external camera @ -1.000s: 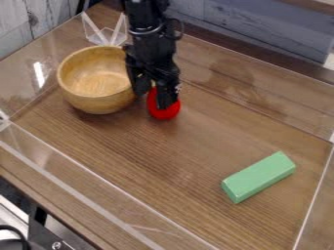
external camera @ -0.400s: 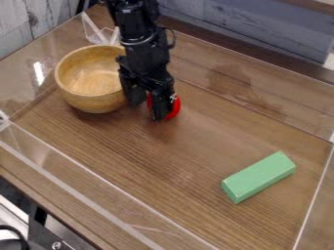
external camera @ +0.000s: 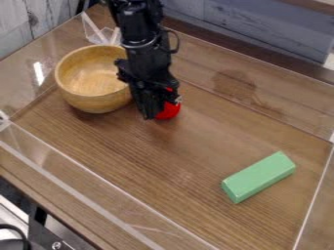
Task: Move the red object to the right side of the table
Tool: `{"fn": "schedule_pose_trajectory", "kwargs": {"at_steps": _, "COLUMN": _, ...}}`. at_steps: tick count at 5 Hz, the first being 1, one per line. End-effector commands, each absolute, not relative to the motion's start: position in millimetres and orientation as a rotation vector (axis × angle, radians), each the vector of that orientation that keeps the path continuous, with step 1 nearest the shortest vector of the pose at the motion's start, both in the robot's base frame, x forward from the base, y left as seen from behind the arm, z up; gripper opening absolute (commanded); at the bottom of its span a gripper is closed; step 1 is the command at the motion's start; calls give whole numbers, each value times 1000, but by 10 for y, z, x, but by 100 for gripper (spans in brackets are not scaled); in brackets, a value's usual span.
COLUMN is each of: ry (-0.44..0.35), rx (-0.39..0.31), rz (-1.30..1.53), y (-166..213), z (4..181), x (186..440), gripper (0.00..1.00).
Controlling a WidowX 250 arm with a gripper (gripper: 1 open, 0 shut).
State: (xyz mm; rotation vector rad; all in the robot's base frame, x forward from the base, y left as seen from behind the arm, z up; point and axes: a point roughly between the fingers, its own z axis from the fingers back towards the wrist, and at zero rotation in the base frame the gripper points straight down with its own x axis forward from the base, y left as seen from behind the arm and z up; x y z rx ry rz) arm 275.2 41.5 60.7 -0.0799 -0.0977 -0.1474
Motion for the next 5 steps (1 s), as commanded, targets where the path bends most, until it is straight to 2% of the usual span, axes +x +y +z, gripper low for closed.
{"fn": "schedule_pose_trajectory", "kwargs": {"at_steps": 1, "ry": -155, "rx": -64, "rz": -177, "y": 222, "z": 853, "x": 2803, "gripper": 0}}
{"fn": "schedule_pose_trajectory", "kwargs": {"at_steps": 3, "ry": -147, "rx": -79, "rz": -280, "y": -620, "z": 919, "x": 2886, "gripper": 0}}
{"fn": "schedule_pose_trajectory", "kwargs": {"at_steps": 4, "ry": -144, "rx": -78, "rz": -256, "y": -714, "z": 1042, "x": 2831, "gripper": 0}}
{"fn": "schedule_pose_trajectory", "kwargs": {"at_steps": 5, "ry": -152, "rx": -69, "rz": -188, "y": -471, "z": 1069, "x": 2873, "gripper": 0}}
